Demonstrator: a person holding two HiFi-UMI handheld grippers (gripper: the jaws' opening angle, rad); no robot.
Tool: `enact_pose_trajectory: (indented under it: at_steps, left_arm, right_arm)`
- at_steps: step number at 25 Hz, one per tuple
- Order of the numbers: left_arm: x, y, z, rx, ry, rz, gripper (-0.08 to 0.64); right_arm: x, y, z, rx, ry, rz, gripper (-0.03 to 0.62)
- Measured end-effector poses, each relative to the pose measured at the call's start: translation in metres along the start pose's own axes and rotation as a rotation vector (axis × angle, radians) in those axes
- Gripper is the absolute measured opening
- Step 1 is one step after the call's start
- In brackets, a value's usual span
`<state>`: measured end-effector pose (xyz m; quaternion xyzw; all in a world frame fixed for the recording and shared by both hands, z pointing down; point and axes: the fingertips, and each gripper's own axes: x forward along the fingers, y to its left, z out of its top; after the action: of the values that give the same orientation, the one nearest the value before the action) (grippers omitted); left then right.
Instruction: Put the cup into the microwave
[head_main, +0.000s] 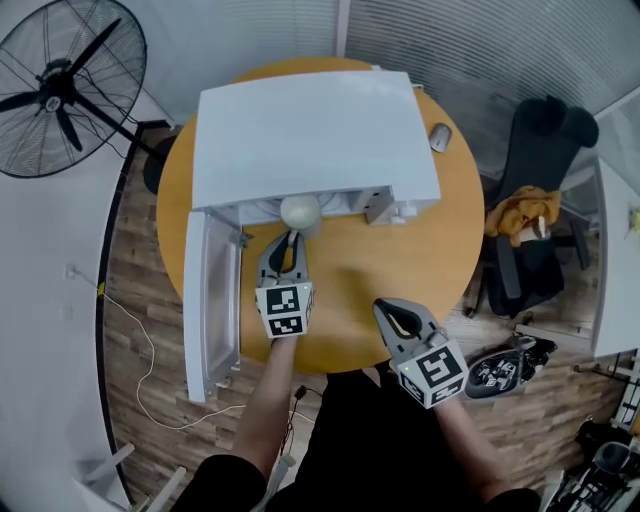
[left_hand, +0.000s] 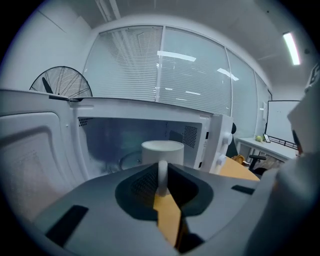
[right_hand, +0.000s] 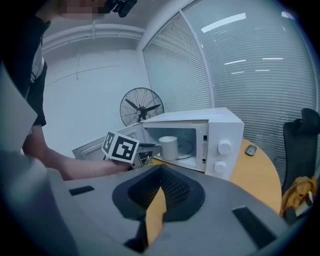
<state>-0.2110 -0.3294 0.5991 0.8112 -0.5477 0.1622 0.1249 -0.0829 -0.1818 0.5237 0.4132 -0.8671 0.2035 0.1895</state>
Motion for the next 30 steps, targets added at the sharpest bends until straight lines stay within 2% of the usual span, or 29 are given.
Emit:
enact_pose_trajectory:
  at_steps: [10, 24, 30]
  left_arm:
    - [0.046, 0.014, 0.016, 0.039, -0.042, 0.003, 0.041]
    - [0.089, 0.025, 0.012, -0.013, -0.049, 0.057, 0.041]
    - [0.102, 0.028, 0.015, 0.05, -0.062, 0.094, 0.043]
  right_arm:
    - [0.005, -0.004, -0.001, 0.018, 0.011, -0.017, 0.009]
    - [0.0, -0.01, -0.021, 0.057, 0.042, -0.037, 0.009]
    - [-0.001, -0.011, -0.025, 0.085, 0.04, -0.038, 0.009]
